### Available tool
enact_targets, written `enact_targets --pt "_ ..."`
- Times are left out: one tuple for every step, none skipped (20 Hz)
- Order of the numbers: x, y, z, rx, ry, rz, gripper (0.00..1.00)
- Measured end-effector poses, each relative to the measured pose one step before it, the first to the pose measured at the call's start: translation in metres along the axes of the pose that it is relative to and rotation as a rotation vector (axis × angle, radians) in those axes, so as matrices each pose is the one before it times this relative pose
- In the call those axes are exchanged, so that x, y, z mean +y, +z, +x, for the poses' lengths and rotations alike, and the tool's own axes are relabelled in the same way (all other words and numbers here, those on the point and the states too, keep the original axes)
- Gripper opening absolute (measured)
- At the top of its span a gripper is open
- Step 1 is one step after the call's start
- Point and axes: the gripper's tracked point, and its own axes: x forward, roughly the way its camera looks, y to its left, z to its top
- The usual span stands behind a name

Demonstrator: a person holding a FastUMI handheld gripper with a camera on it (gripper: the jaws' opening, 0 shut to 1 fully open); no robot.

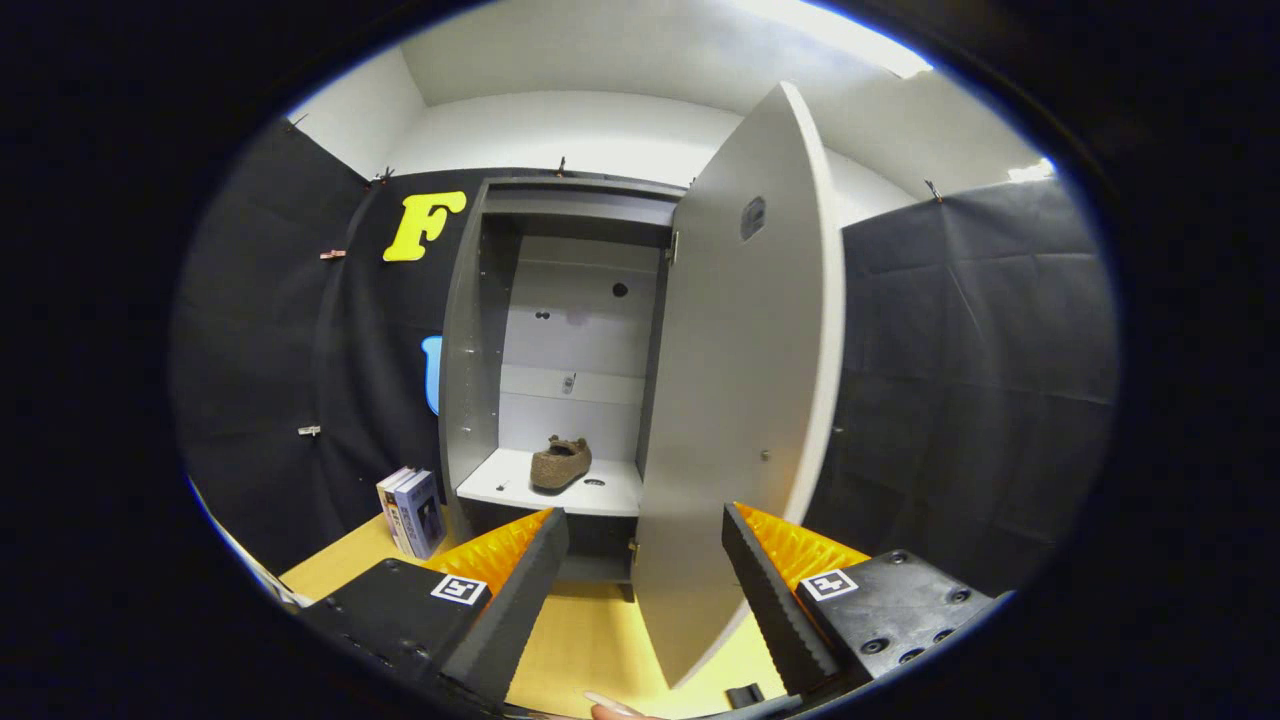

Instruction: Open the shoe cabinet door, grab the shoes and put them into the shoe cabinet, then close the shoe cabinet door.

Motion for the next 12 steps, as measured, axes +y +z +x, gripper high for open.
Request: enact_targets --pt "-0.01120 0.00225 -0.00577 -0.01737 0.00310 -0.00559 0.98" --pt "-0.01019 0.00328 -0.00368 -0.01704 0.00517 -0.00262 0.98" --pt "-0.01058 0.00110 -0.00259 -0.01042 0.00374 0.00235 0.98" --pt "-0.01072 -0.00087 -0.00124 -0.00488 0.00240 0.00645 0.98" --pt "-0.01071 -0.00228 -0.00038 0.00135 0.00340 0.00977 0.98" --pt "-0.00990 -0.00257 0.00024 0.00738 0.00527 0.01315 0.98" --pt "-0.00788 -0.00332 0.00083 0.01021 0.00852 0.01529 0.98" --pt "-0.00854 -0.00260 0.00229 0.00786 0.00632 0.01576 0.98" --pt "-0.00887 -0.00227 0.00245 0.00626 0.00156 0.01310 0.98" --pt "-0.00887 -0.00206 0.00315 0.00502 0.00073 0.01335 0.98" --pt "-0.00758 -0.00124 0.00303 0.00235 0.00042 0.01189 0.98" --pt "-0.00768 -0.00090 0.00325 0.00518 -0.00127 0.01010 0.98"
